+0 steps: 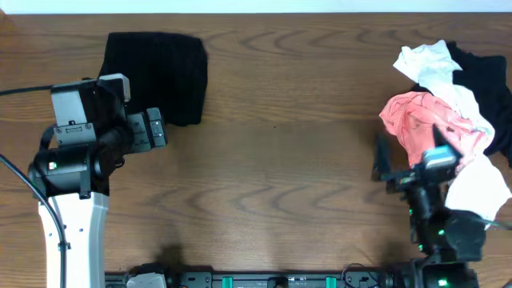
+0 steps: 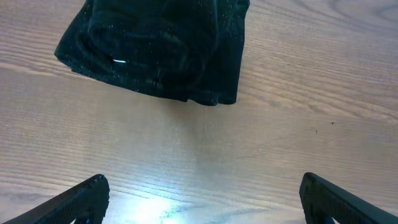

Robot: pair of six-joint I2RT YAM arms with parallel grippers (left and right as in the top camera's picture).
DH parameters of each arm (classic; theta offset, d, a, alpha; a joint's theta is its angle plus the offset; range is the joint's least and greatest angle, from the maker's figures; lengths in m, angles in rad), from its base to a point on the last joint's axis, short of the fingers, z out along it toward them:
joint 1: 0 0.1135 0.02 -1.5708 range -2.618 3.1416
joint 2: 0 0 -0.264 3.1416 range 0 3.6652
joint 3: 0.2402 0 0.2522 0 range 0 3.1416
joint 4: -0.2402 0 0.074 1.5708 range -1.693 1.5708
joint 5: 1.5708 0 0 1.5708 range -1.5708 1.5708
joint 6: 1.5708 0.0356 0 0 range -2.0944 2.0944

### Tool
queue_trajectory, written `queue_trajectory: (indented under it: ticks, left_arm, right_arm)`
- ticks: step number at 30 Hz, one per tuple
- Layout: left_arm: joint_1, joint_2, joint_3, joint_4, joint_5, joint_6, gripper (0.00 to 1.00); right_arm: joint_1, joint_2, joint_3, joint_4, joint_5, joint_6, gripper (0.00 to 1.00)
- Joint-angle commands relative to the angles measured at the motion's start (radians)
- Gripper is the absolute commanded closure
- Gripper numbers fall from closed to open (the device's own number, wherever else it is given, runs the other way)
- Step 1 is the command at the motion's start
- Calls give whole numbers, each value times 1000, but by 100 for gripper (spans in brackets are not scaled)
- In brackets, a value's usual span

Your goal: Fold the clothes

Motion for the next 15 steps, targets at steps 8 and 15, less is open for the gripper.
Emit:
queue_trajectory:
  ticks: [8,15]
  left_arm:
    - [-2,3,0,-2,-12,17,2]
    - [-2,3,0,-2,-12,17,2]
  right_arm:
    - [-14,-215,-289,23,-10,2,1]
    - [-14,-289,-307,-71,10,0,1]
